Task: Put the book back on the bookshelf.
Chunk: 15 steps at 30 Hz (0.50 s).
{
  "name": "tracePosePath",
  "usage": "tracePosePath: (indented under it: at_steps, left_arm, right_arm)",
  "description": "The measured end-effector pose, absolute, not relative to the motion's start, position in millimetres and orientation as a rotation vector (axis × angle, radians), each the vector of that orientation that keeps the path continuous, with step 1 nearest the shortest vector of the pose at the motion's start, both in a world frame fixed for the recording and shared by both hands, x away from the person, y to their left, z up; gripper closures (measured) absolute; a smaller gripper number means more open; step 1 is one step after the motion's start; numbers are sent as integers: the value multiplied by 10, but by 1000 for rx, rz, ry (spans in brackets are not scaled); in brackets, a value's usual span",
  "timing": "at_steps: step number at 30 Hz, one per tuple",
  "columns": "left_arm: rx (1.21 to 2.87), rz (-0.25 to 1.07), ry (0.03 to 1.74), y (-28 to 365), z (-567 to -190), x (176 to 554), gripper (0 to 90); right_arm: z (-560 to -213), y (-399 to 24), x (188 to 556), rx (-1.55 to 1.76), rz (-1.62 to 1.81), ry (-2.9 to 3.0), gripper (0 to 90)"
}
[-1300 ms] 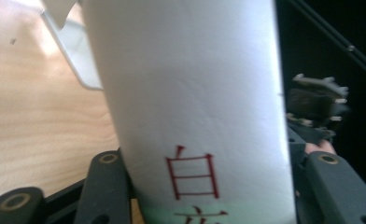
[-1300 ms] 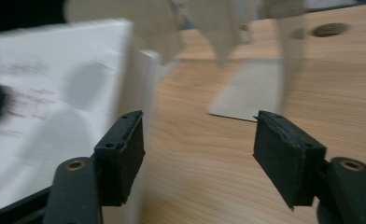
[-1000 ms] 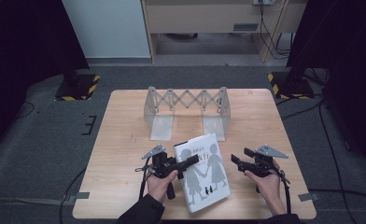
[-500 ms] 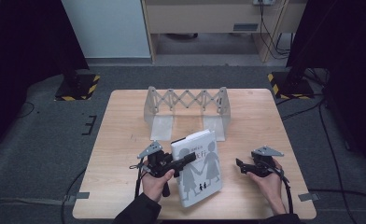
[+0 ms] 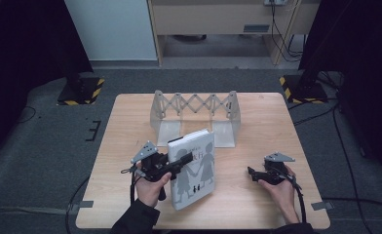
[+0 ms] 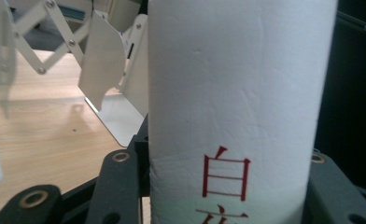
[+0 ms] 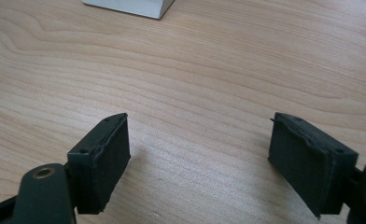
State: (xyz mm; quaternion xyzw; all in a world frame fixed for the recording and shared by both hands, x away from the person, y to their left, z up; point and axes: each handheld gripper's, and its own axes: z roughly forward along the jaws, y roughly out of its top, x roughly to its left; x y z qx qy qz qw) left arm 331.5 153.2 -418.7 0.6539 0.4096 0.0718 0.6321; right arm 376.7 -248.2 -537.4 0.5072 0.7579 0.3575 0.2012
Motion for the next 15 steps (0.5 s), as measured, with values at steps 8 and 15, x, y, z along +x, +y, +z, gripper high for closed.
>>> tracePosePath:
  at_steps: [8, 15]
  left_arm:
    - [1452, 217, 973, 1754, -4079, 3326, 527]
    - [1433, 283, 1003, 1918, -4022, 3337, 526]
  right_arm:
    - [-5377, -2441, 3760, 1389, 950, 2134, 166]
    - [-5382, -2432, 3766, 1380, 934, 2144, 137]
